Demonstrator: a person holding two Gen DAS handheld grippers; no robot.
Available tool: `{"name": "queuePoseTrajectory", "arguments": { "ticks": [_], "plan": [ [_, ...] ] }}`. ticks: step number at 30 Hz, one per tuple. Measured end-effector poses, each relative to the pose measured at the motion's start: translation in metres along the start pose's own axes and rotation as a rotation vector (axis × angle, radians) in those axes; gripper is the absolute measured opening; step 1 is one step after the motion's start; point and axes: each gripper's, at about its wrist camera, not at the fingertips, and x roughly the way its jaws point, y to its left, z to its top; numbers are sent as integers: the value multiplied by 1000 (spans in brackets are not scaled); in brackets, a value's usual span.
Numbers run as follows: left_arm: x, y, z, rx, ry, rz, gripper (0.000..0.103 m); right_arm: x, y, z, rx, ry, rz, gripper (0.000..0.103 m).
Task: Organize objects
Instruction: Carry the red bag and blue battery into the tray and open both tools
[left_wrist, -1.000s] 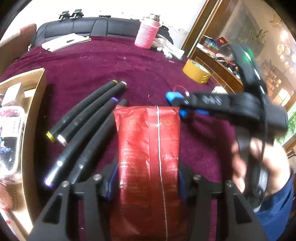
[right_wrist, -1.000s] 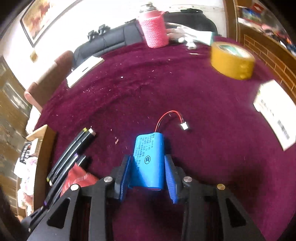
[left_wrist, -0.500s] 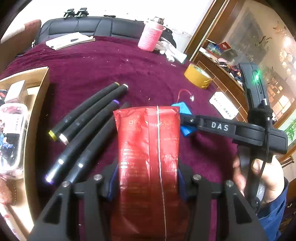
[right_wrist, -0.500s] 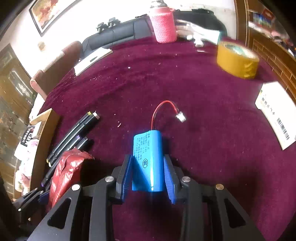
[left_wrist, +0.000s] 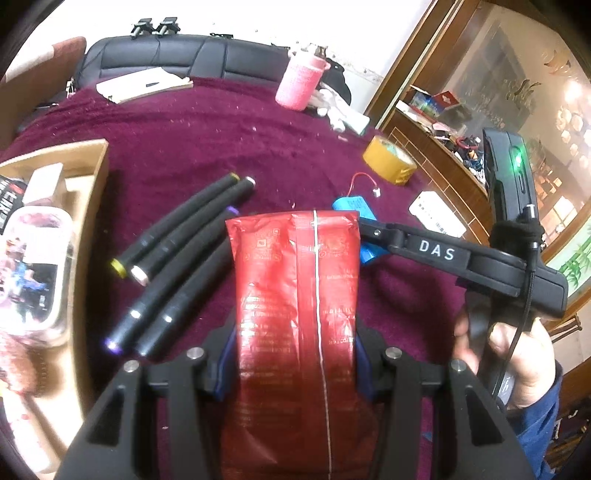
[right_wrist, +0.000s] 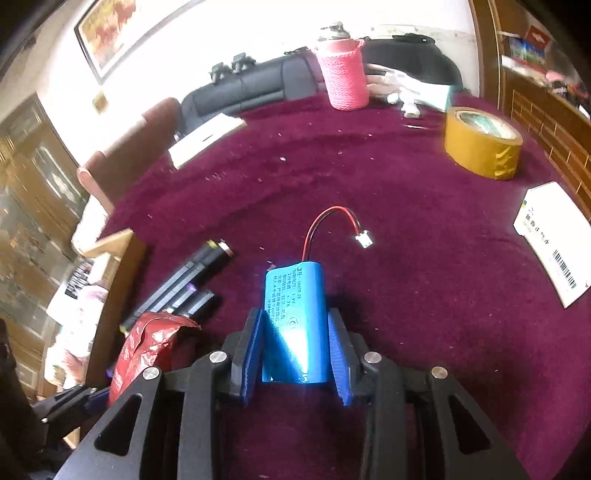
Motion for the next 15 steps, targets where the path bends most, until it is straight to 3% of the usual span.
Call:
{"name": "queuePoseTrajectory", "arguments": {
  "ticks": [7, 15],
  "plan": [
    [-33, 6, 5, -17, -47, -3, 50, -15, 11, -7, 25, -36, 108, 37],
    [-95, 48, 0, -95, -129, 11, 50, -34, 73, -36, -46, -64, 289, 37]
  ]
}}
